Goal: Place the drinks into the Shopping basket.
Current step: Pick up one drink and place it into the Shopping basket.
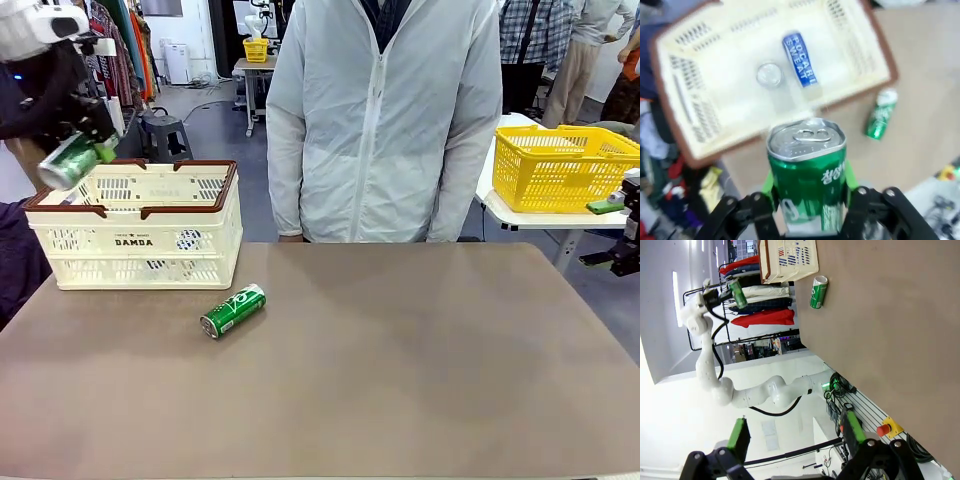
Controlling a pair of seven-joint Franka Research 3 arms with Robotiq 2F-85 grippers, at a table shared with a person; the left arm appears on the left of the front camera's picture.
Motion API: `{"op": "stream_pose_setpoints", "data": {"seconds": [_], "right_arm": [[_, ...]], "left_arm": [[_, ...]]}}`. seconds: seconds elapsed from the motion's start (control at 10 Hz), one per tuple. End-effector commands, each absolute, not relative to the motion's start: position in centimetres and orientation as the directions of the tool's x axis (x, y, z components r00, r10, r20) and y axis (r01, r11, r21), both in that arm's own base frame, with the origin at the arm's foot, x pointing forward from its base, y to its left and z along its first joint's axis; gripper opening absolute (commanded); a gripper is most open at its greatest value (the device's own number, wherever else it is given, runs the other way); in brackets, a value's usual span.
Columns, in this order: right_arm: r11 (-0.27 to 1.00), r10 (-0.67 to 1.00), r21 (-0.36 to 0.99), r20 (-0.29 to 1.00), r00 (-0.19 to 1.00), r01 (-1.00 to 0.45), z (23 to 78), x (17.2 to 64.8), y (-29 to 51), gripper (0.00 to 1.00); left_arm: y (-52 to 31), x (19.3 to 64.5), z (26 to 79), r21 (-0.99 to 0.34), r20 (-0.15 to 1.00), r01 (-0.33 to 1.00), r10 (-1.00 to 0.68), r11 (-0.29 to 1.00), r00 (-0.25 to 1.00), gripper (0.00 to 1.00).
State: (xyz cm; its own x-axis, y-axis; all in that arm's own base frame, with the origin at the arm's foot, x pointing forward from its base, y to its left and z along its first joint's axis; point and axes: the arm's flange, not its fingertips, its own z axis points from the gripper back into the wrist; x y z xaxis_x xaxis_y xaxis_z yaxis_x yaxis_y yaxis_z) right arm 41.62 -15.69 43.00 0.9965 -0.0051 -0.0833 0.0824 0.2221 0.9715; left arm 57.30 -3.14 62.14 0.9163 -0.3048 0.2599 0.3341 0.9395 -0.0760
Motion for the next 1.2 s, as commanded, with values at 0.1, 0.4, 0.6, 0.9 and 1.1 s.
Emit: {"op": "stream_pose_setpoints", "data": {"seconds": [0.1,0.4,0.6,0.9,1.1], "right_arm": [[0.245,-0.002,0.964,-0.103,0.995,0.1,43.4,41.7,-15.8,1.0],[0.245,-0.002,0.964,-0.103,0.995,0.1,43.4,41.7,-15.8,1.0],[0.245,-0.002,0.964,-0.103,0.995,0.1,43.4,41.7,-15.8,1.0],[0.245,-0.002,0.964,-0.103,0.995,0.1,43.4,41.7,-15.8,1.0],[0.245,-0.002,0.964,-0.103,0.995,0.1,43.4,41.7,-15.8,1.0]], "left_arm": [[-7.6,66.5,63.9,-0.194,0.198,0.032,0.008,0.98,0.98,0.0],[-12.0,70.6,60.7,-0.103,0.221,-0.047,0.069,0.994,0.973,0.0],[-11.5,68.9,59.2,-0.163,0.208,-0.042,0.076,0.986,0.975,0.0],[-12.8,70.0,58.1,-0.138,0.211,-0.049,0.077,0.989,0.974,0.0],[-12.4,71.1,53.9,-0.105,0.257,-0.059,0.084,0.993,0.963,0.0]]}}
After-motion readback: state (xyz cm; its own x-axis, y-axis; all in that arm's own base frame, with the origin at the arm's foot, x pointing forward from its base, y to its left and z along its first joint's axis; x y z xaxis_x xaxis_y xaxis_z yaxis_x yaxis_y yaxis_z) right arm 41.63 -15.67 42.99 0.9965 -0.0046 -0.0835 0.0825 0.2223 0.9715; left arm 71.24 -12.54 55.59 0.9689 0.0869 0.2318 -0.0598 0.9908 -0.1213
